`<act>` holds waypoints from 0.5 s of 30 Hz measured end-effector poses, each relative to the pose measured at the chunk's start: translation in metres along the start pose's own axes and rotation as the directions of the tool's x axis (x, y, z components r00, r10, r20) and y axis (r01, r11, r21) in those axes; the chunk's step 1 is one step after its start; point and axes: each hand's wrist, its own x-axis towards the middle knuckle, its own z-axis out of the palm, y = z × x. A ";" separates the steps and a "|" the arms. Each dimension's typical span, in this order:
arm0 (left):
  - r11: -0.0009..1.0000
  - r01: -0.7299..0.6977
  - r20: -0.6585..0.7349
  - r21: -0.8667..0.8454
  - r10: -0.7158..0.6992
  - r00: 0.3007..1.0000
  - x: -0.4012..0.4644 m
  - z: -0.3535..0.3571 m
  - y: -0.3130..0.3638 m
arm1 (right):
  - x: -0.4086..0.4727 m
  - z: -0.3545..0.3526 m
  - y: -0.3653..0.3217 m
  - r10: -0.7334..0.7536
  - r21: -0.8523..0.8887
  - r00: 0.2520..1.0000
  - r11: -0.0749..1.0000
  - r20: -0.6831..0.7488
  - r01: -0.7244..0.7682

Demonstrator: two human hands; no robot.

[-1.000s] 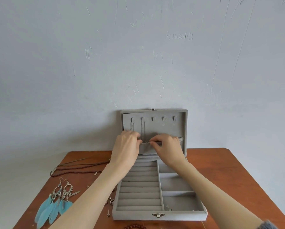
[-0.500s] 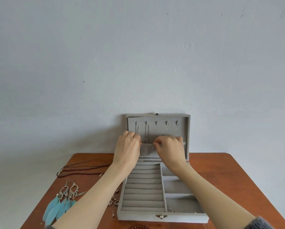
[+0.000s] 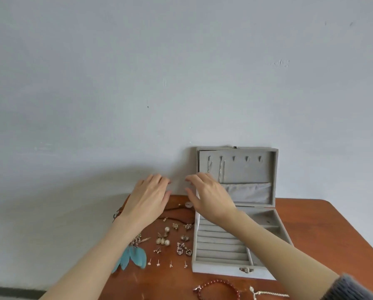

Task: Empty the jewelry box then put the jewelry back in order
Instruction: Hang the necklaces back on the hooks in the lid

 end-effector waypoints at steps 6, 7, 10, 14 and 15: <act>0.994 0.096 0.169 -0.047 -0.087 0.982 -0.031 0.028 -0.050 | 0.026 0.051 -0.017 0.091 0.005 0.971 0.996 0.223 -0.094; 0.992 0.112 0.180 -0.057 -0.100 0.979 -0.033 0.032 -0.056 | 0.031 0.058 -0.018 0.129 -0.030 0.958 0.992 0.255 -0.126; 0.986 0.142 0.190 -0.082 -0.125 0.974 -0.033 0.041 -0.066 | 0.044 0.076 -0.021 0.243 -0.152 0.909 0.967 0.340 -0.202; 0.982 0.154 0.197 -0.107 -0.131 0.972 -0.027 0.052 -0.069 | 0.051 0.090 -0.019 0.315 -0.224 0.881 0.943 0.354 -0.248; 0.980 0.161 0.196 -0.119 -0.136 0.971 -0.026 0.054 -0.069 | 0.052 0.093 -0.018 0.325 -0.216 0.877 0.941 0.353 -0.262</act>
